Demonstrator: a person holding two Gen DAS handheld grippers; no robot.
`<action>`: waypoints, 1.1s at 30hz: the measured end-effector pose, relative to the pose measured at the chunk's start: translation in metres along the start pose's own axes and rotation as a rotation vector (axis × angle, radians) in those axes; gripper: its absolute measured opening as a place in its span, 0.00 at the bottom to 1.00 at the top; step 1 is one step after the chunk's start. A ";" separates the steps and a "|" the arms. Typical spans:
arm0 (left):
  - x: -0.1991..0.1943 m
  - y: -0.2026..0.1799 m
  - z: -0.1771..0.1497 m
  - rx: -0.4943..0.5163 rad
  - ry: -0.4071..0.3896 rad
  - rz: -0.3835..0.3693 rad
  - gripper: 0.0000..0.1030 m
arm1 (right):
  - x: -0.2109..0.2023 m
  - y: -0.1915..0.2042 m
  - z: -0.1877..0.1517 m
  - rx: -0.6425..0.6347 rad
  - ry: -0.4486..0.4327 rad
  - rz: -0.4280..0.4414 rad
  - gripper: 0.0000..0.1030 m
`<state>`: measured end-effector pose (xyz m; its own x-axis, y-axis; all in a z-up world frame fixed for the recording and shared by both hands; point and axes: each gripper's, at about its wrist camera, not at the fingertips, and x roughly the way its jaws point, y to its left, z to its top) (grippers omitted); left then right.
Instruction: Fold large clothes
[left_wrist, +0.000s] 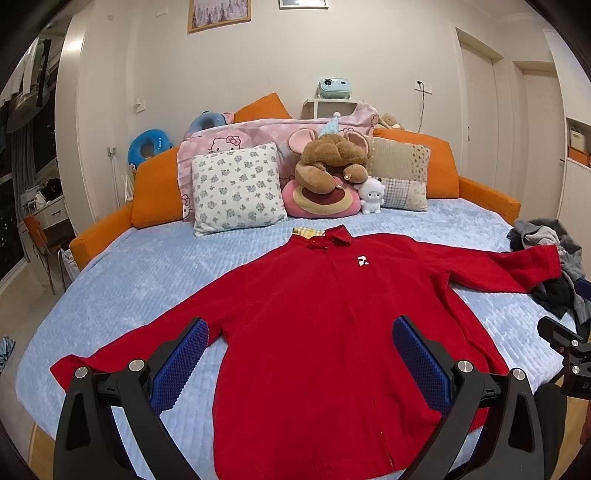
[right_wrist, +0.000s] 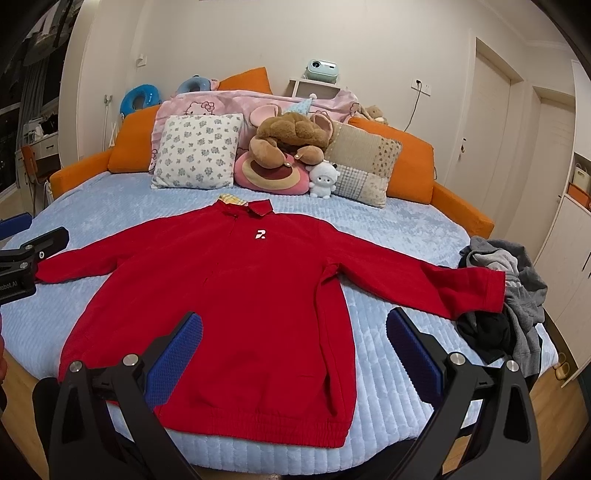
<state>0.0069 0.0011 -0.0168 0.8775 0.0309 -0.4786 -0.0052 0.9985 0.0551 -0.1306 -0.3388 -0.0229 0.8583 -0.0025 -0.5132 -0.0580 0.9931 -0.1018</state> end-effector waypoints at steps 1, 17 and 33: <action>0.000 0.000 -0.001 0.000 0.000 -0.001 0.98 | 0.001 0.000 0.000 0.002 0.001 0.001 0.96; 0.095 -0.051 0.015 0.037 0.163 -0.195 0.98 | 0.049 -0.075 0.005 0.060 0.032 -0.105 0.96; 0.285 -0.245 0.069 0.388 0.171 -0.237 0.98 | 0.154 -0.322 -0.006 0.189 0.148 -0.333 0.87</action>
<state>0.2917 -0.2374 -0.1063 0.7413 -0.1554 -0.6530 0.3932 0.8890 0.2347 0.0174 -0.6598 -0.0744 0.7310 -0.3305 -0.5969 0.3173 0.9392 -0.1314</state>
